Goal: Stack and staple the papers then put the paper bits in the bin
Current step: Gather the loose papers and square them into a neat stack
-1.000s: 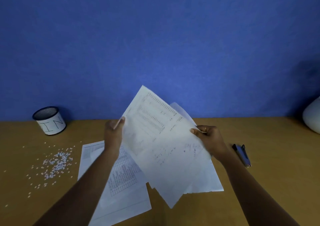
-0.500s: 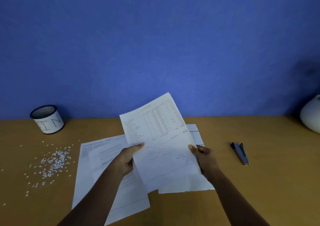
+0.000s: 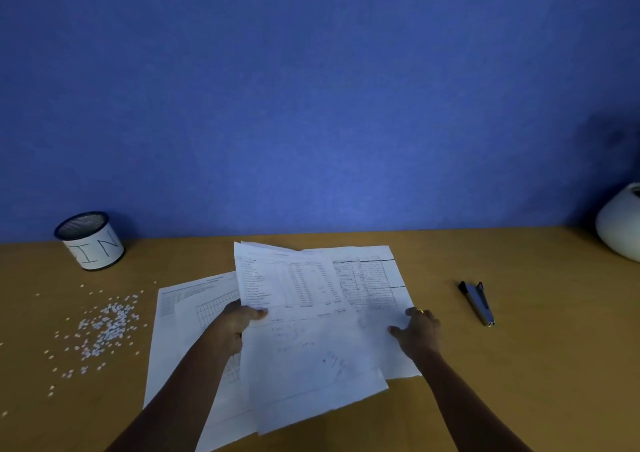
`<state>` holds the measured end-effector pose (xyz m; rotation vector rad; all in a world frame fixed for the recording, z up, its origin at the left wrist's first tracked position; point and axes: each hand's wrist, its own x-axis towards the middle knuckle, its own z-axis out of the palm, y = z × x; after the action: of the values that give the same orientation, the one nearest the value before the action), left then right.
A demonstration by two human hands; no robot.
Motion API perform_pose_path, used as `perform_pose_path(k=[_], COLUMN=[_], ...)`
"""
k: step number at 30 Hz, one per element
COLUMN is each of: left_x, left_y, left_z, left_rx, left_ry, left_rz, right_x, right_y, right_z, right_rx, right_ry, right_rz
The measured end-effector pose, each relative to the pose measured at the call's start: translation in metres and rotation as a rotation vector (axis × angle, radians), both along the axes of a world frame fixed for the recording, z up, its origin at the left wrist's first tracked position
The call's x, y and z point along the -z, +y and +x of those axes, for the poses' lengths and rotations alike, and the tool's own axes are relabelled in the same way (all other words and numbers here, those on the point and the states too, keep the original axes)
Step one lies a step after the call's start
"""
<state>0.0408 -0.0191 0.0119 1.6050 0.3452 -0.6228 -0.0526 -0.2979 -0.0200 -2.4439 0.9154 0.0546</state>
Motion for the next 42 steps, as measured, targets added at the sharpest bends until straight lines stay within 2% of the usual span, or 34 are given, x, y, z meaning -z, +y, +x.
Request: perform_pose_path(k=[3,9,17,21,23,27,30,35,38,42], left_x=[0.001,0.008,0.012,0.013,0.012,0.014,0.014,0.013,0.012,0.009], left_y=[0.003,0.006,0.007,0.006,0.005,0.006,0.007,0.008,0.009,0.008], left_z=[-0.001,-0.004,-0.010,-0.012,-0.014,-0.015,-0.015,-0.013,-0.014,-0.021], left_rx=[-0.017,-0.026,-0.054,-0.040,-0.036,-0.063,-0.079,-0.114,-0.104,-0.035], left_ry=[-0.017,-0.020,-0.024,-0.033,-0.034,-0.050,-0.051,-0.117,-0.130,-0.174], left_rz=[0.094,0.146,0.148,0.113,0.100,0.085,0.042,0.037,0.018,-0.155], right_x=[0.001,0.002,0.001,0.002,0.004,0.012,0.006,-0.009,-0.016,-0.020], right_y=[-0.004,-0.009,-0.011,-0.006,-0.004,-0.005,-0.003,-0.013,-0.019,-0.019], right_z=[-0.005,-0.001,0.003,0.006,0.007,0.010,0.011,0.016,0.016,0.013], right_rx=[0.035,0.046,0.087,0.019,0.018,0.066,0.076,0.122,0.124,0.104], right_ry=[0.149,0.184,0.111,0.081,0.046,-0.085,-0.201,-0.402,-0.452,-0.465], right_rz=[-0.118,-0.113,0.124,0.161,0.234,0.550,0.622,0.630,0.712,0.893])
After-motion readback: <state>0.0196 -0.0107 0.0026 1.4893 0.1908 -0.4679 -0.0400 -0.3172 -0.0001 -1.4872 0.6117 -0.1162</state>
